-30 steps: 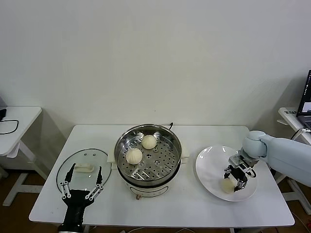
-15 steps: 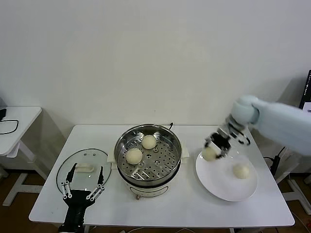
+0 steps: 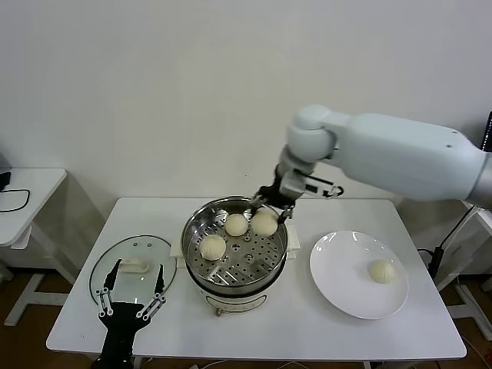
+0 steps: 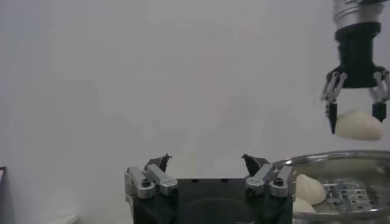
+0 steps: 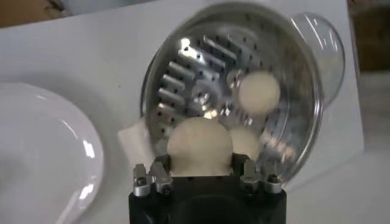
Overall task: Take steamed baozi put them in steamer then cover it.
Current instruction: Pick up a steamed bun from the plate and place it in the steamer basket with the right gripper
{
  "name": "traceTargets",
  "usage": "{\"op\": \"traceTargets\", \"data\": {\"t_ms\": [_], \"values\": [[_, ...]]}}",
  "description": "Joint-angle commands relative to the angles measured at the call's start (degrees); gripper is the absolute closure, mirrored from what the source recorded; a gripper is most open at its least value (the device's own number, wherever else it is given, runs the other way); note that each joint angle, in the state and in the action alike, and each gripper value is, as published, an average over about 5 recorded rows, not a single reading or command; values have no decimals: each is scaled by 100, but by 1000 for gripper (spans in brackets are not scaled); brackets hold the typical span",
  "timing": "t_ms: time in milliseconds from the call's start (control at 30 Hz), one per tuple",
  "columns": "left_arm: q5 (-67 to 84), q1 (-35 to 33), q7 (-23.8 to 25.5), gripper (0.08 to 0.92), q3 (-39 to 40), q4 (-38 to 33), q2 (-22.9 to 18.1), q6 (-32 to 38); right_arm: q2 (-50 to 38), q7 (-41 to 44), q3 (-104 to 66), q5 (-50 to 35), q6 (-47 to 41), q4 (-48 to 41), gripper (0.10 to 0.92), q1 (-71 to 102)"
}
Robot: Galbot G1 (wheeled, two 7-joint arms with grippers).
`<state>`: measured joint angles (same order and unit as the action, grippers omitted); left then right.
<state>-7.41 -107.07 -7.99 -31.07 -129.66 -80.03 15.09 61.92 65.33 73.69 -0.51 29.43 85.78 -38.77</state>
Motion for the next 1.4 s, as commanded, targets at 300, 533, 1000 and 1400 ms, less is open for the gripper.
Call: {"op": "traceTargets", "data": {"t_ms": [300, 533, 1000, 1400], "values": [[8, 20, -5, 177, -18, 10, -12, -3, 829, -29, 85, 1296, 836, 168, 347, 833], [18, 13, -8, 177, -46, 22, -23, 14, 884, -29, 40, 1518, 904, 95, 346, 998], [51, 28, -14, 177, -77, 44, -27, 38, 998, -105, 45, 1646, 871, 11, 247, 1111], [52, 52, -10, 177, -85, 30, -21, 17, 435, 257, -854, 1063, 740, 66, 203, 666]]}}
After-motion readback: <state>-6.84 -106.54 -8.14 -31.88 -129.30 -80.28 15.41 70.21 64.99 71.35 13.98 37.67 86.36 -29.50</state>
